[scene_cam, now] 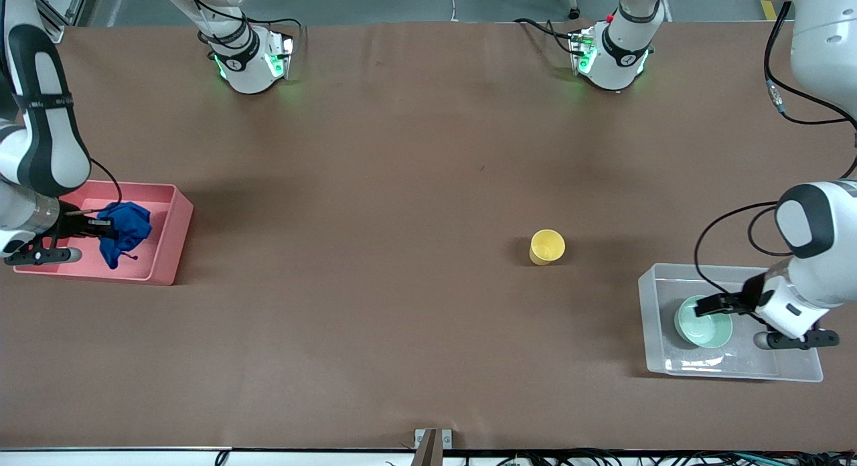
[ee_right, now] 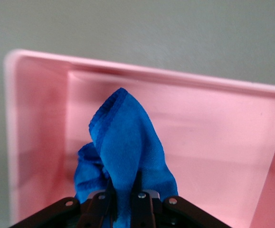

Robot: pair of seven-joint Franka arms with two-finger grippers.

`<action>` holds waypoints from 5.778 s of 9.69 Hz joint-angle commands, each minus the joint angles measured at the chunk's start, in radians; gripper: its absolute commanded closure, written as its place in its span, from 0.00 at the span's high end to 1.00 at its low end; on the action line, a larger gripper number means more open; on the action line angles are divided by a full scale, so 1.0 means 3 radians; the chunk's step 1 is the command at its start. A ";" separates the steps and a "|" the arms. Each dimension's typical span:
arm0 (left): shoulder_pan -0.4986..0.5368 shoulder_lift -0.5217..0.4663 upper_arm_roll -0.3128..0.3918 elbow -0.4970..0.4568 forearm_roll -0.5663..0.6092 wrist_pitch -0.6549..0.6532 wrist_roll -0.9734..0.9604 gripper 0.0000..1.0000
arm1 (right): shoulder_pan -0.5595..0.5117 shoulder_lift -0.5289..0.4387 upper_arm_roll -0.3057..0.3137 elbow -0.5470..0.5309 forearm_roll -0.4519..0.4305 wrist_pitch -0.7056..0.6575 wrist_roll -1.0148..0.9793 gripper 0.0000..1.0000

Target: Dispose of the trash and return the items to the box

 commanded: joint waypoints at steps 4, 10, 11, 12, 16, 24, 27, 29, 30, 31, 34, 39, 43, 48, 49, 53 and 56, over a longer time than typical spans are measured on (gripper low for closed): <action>-0.0197 -0.0595 -0.0484 -0.1133 0.0107 0.0291 -0.1428 0.99 | 0.0022 -0.0119 0.0064 0.0216 -0.0002 -0.0251 -0.0027 0.97; -0.0673 -0.0673 -0.0561 -0.2024 0.0388 0.1233 -0.2565 0.68 | 0.0456 -0.0344 0.0070 0.1363 -0.0053 -0.1540 0.0621 0.97; -0.0684 -0.0627 -0.0561 -0.2061 0.0404 0.1254 -0.2576 0.55 | 0.0564 -0.0461 0.0070 0.1358 -0.0058 -0.1612 0.0754 0.97; -0.0674 -0.0591 -0.0561 -0.2061 0.0404 0.1260 -0.2576 0.44 | 0.0641 -0.0574 0.0070 0.1348 -0.0059 -0.1745 0.0867 0.97; -0.0648 -0.0488 -0.0556 -0.2015 0.0465 0.1255 -0.2581 0.00 | 0.0830 -0.0998 0.0075 0.1261 -0.0059 -0.2226 0.1016 0.96; 0.0081 -0.0514 -0.0495 -0.0313 0.0476 -0.0248 -0.1190 0.00 | 0.1010 -0.1347 0.0085 0.1025 -0.0043 -0.2380 0.1134 0.96; 0.0527 -0.0208 -0.0489 -0.0067 0.0476 -0.0249 -0.0099 0.00 | 0.1005 -0.1316 0.0085 0.1204 -0.0013 -0.2385 0.1139 0.97; 0.0691 0.0088 -0.0439 0.0080 0.0526 -0.0198 0.0423 0.00 | 0.1010 -0.1316 0.0085 0.1276 -0.0002 -0.2385 0.1124 0.97; 0.0707 0.0241 -0.0408 0.0203 0.0582 -0.0193 0.0603 0.00 | 0.1035 -0.1316 0.0085 0.1306 -0.0002 -0.2385 0.1124 0.97; 0.0712 0.0369 -0.0402 0.0260 0.0588 -0.0127 0.0691 0.00 | 0.1066 -0.1316 0.0085 0.1317 -0.0002 -0.2385 0.1129 0.97; 0.0697 0.0575 -0.0331 0.0260 0.0741 0.0022 0.0707 0.00 | 0.1173 -0.1316 0.0080 0.1307 -0.0002 -0.2486 0.1262 0.97; 0.0702 0.0703 -0.0280 0.0260 0.0910 0.0150 0.0733 0.17 | 0.1158 -0.1316 0.0075 0.1297 -0.0002 -0.2564 0.1231 0.97; 0.0722 0.0418 -0.0351 0.0291 0.0890 0.0109 0.0733 1.00 | 0.1153 -0.1316 0.0075 0.1297 -0.0002 -0.2559 0.1231 0.97; 0.0717 -0.0282 -0.0606 0.0271 0.0676 -0.0605 0.0574 1.00 | 0.1148 -0.1316 0.0075 0.1291 -0.0002 -0.2559 0.1231 0.97; 0.0717 -0.0405 -0.0683 0.0286 0.0604 -0.0799 0.0584 1.00 | 0.1143 -0.1316 0.0075 0.1291 -0.0002 -0.2559 0.1231 0.97; 0.0712 -0.1029 -0.0898 0.0276 0.0395 -0.1153 0.0513 1.00 | 0.1143 -0.1316 0.0070 0.1291 -0.0002 -0.2554 0.1226 0.97; 0.0418 -0.1392 -0.0670 0.0215 0.0092 -0.1577 0.0502 1.00 | 0.1143 -0.1316 0.0070 0.1281 -0.0002 -0.2559 0.1226 0.97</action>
